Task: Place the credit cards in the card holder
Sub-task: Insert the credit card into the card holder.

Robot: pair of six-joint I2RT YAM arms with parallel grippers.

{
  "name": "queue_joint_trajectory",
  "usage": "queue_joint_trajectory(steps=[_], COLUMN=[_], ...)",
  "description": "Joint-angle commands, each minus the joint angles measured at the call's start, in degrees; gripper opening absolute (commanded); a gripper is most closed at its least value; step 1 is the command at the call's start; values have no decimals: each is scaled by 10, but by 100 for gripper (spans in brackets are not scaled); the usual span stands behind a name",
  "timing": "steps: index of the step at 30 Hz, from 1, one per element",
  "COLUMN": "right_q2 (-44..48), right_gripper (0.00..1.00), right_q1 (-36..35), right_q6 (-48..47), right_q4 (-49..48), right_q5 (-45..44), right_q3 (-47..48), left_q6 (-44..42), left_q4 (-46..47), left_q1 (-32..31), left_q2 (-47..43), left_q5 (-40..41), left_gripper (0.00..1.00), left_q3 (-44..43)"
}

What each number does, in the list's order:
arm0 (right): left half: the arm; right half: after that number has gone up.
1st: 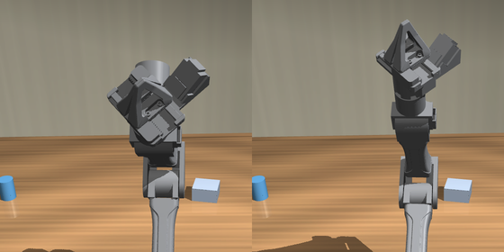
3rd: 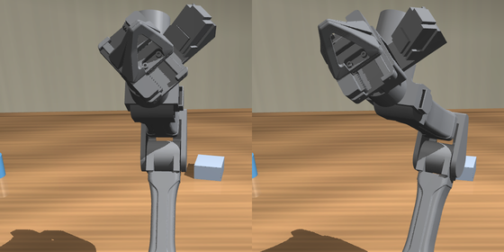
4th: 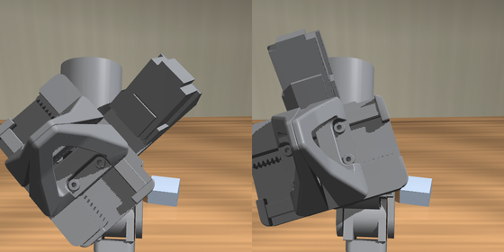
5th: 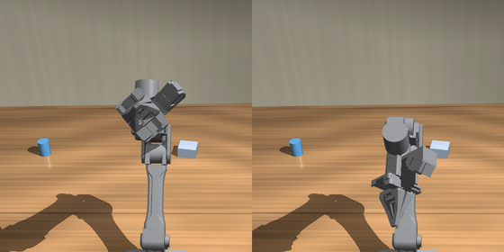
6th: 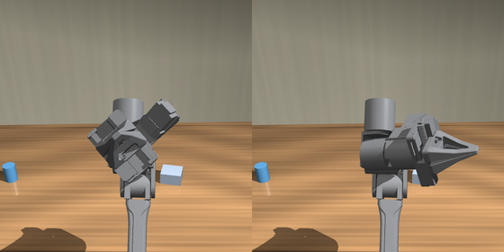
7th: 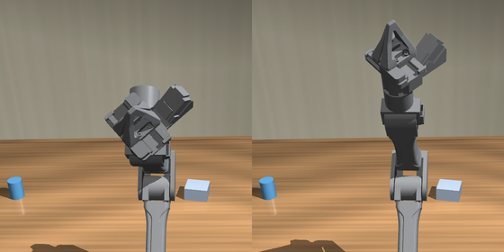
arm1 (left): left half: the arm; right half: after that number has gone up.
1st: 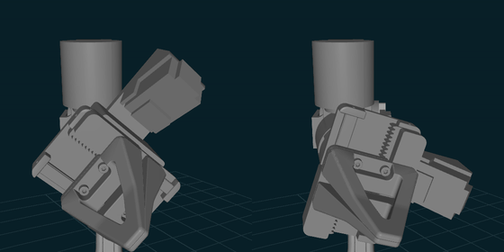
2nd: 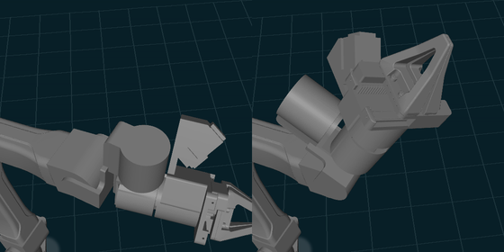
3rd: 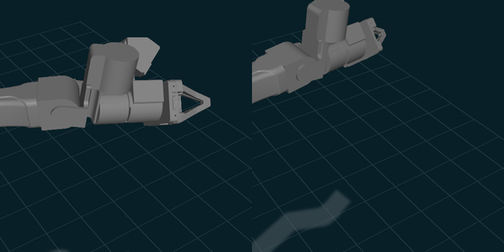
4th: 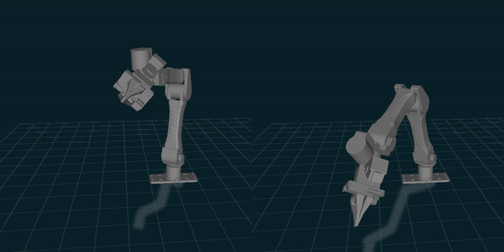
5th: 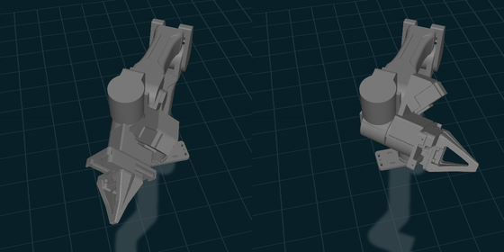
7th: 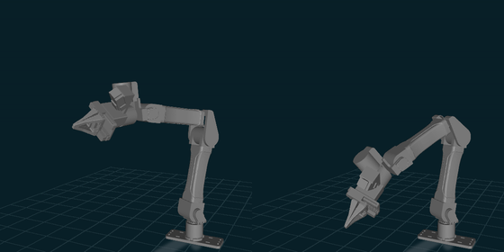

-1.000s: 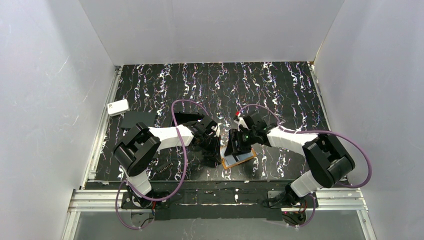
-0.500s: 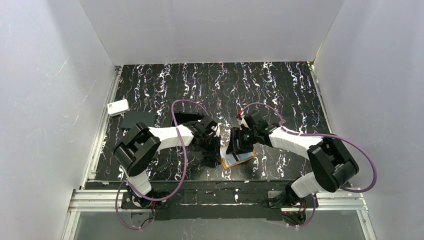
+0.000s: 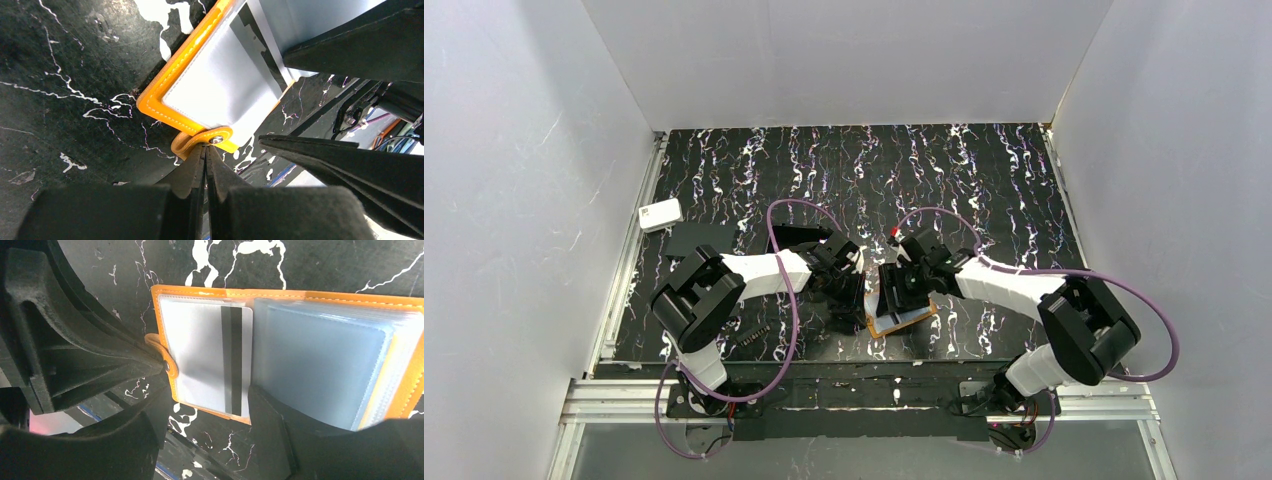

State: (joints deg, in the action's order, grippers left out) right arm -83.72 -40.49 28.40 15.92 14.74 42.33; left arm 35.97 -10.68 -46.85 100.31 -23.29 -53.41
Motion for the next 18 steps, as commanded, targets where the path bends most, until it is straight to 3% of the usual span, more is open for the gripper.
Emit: queue_joint_trajectory(steps=[1,9,18], right_q2=[-20,1,46], right_gripper=[68,68,70], right_q1=[-12,-12,-1], right_q6=[-10,53,-15], right_q4=[15,-123,2], right_q5=[-45,95,10], right_q3=[-7,-40,31], left_q6=[-20,-21,-46], left_q4=[-36,-40,-93], left_q1=[-1,-1,-1], left_q2=[4,0,-46], left_q5=[47,49,53], left_gripper=[0,0,0], left_q3=[9,8,-23])
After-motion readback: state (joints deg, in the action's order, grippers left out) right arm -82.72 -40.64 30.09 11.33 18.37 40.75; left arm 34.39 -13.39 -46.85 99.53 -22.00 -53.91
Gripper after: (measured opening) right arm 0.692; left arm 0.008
